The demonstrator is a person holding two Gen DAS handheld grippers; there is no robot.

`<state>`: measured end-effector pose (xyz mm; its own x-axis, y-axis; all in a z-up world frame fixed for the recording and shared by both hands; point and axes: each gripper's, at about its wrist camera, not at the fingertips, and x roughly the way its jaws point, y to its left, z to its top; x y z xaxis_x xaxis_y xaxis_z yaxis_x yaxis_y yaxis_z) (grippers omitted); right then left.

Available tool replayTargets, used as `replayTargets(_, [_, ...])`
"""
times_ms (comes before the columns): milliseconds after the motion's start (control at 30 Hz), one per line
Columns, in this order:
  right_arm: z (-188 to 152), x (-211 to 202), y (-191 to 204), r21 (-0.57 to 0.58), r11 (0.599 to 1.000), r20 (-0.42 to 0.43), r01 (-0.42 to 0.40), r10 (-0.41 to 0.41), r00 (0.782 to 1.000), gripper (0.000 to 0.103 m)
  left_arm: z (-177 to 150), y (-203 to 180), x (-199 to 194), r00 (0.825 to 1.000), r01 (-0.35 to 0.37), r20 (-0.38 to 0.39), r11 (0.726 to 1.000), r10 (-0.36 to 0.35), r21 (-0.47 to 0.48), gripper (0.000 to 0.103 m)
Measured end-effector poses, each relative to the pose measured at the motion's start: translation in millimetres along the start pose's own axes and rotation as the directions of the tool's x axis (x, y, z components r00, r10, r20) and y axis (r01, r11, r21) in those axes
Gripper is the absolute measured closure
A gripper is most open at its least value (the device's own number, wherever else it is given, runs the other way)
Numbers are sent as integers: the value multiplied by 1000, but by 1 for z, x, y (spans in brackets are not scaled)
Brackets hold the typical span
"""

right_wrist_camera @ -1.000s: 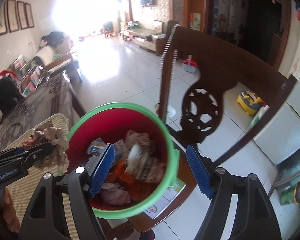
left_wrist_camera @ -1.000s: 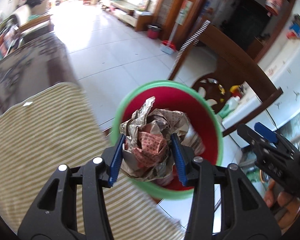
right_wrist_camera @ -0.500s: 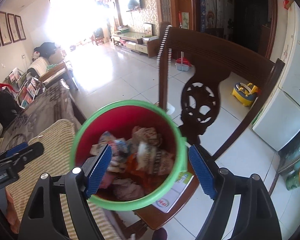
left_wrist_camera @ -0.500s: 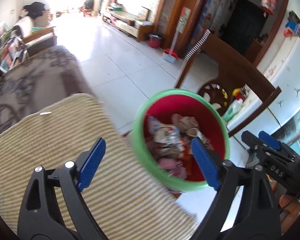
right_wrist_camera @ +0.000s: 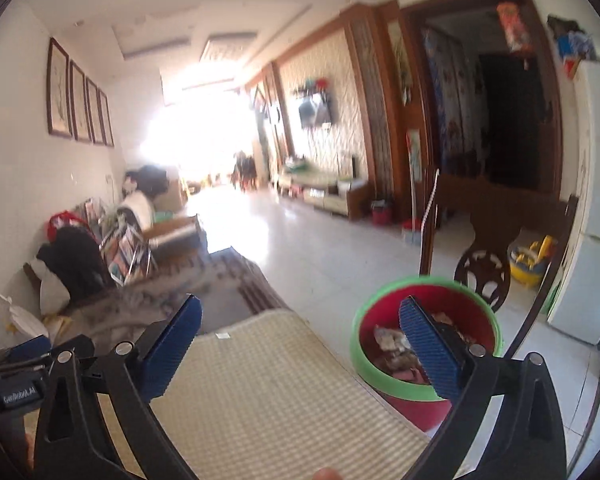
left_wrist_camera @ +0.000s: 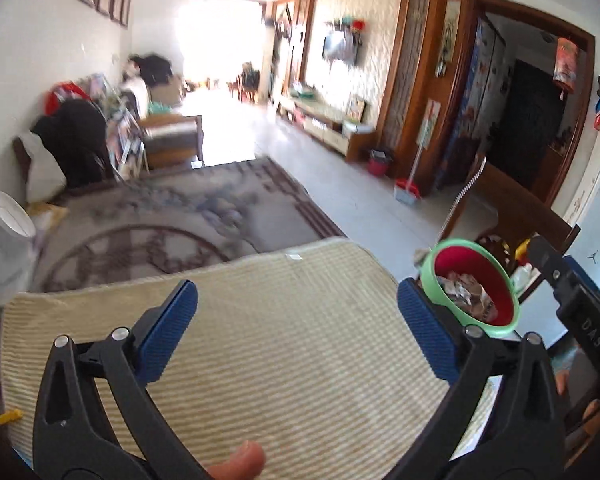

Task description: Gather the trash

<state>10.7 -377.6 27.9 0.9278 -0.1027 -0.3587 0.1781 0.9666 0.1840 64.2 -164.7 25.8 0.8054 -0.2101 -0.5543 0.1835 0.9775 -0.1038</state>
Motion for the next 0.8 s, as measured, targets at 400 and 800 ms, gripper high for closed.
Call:
replayTargets(400, [-13, -23, 63, -57, 997, 19, -48, 49, 999, 7, -3, 37, -50, 967, -163, 190, 985, 170, -51, 5])
replayTargets(800, [-28, -22, 70, -70, 997, -32, -10, 8, 999, 7, -16, 59, -52, 981, -158, 87, 974, 174, -164, 5])
